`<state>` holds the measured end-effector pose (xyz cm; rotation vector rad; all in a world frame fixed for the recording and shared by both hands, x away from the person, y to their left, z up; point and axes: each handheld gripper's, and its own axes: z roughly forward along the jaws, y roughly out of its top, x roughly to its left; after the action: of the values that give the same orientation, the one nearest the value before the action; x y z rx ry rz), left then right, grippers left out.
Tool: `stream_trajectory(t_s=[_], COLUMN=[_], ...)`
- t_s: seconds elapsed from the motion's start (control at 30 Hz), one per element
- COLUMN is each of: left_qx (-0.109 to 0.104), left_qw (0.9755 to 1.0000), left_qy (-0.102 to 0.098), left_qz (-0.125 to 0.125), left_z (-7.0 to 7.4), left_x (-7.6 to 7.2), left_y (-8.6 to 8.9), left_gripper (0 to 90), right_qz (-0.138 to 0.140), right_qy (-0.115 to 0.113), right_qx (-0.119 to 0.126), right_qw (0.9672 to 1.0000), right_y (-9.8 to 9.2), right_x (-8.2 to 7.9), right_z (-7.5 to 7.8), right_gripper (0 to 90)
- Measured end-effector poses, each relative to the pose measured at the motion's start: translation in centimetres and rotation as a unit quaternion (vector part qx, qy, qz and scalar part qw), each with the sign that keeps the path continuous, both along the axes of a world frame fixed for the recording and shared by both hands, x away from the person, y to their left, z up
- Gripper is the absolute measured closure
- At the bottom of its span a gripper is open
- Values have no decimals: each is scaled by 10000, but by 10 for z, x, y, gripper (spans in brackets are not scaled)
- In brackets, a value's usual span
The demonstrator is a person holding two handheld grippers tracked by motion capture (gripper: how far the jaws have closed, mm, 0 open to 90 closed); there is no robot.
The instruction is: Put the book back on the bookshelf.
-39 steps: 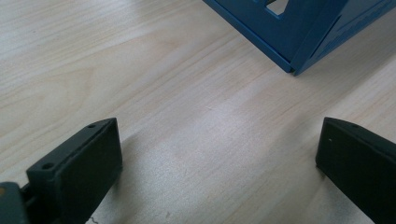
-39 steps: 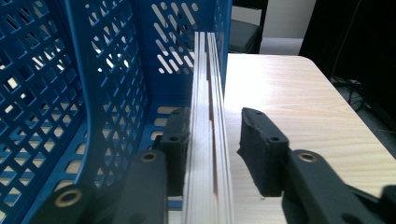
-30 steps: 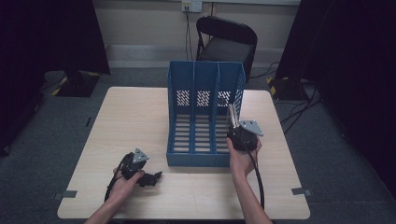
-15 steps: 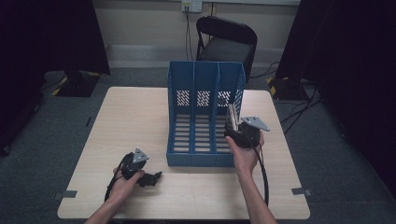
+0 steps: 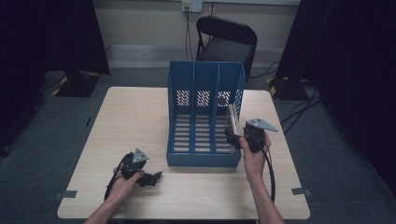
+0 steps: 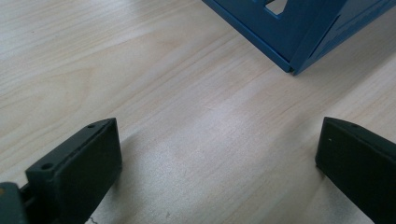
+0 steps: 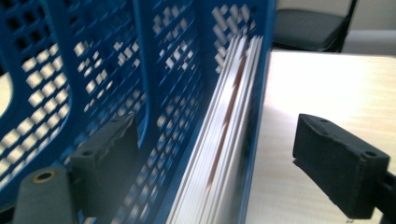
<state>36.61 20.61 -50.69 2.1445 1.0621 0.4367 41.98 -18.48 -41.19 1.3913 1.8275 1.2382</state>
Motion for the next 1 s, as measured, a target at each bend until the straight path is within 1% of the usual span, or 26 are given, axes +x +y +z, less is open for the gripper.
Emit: stream_trajectory(t_s=[0.1, 0.17, 0.23, 0.3, 0.33, 0.4, 0.43, 0.5, 0.57, 0.63, 0.7, 0.8, 0.93, 1.0], left_qx=[-2, -2, -3, -1, -2, -2, 0, 0, 0, 0, 4, 1, 1, -2], left_qw=[10000, 10000, 10000, 10000, 10000, 10000, 10000, 10000, 10000, 10000, 10000, 10000, 10000, 10000], left_qy=[2, 2, 2, 2, 2, 2, 1, 2, 1, 1, -2, -3, -3, 1], left_qz=[-16, -17, -16, -18, -17, -17, -18, -18, -16, -13, -4, 10, 26, 28], left_z=[0, 0, 0, 0, 0, 0, 0, 0, 0, 0, 0, 0, 0, 0], left_x=[0, 0, 0, 0, 0, 0, 0, 0, 0, 0, 0, 0, -1, -1], left_y=[0, 0, 0, 0, 0, 0, 0, 0, 0, 0, 0, 0, 0, 0], left_gripper=[0, 0, 0, 0, 0, 0, 0, 0, 0, 0, 0, 0, 0, 0], right_qz=[99, 111, 196, 187, 232, 321, 355, 340, 407, 420, 464, 537, 642, 696], right_qy=[-5, 9, 12, 82, 96, 98, 112, 101, 103, 129, 171, 229, 357, 440], right_qx=[-121, -120, -39, -131, -144, -65, -74, -117, -81, -187, -283, -287, -383, -360], right_qw=[9999, 9999, 9998, 9997, 9996, 9994, 9993, 9993, 9991, 9989, 9984, 9979, 9966, 9960], right_y=[-2, -6, -10, -13, -15, -19, -20, -24, -27, -30, -32, -36, -41, -43], right_x=[-6, -11, -15, -18, -20, -26, -27, -32, -38, -43, -49, -58, -69, -74], right_z=[-1, 0, 0, 1, 1, 1, 0, -1, -2, -2, -4, -8, -17, -21], right_gripper=[139, 139, 138, 138, 138, 138, 138, 138, 138, 138, 138, 138, 140, 140])
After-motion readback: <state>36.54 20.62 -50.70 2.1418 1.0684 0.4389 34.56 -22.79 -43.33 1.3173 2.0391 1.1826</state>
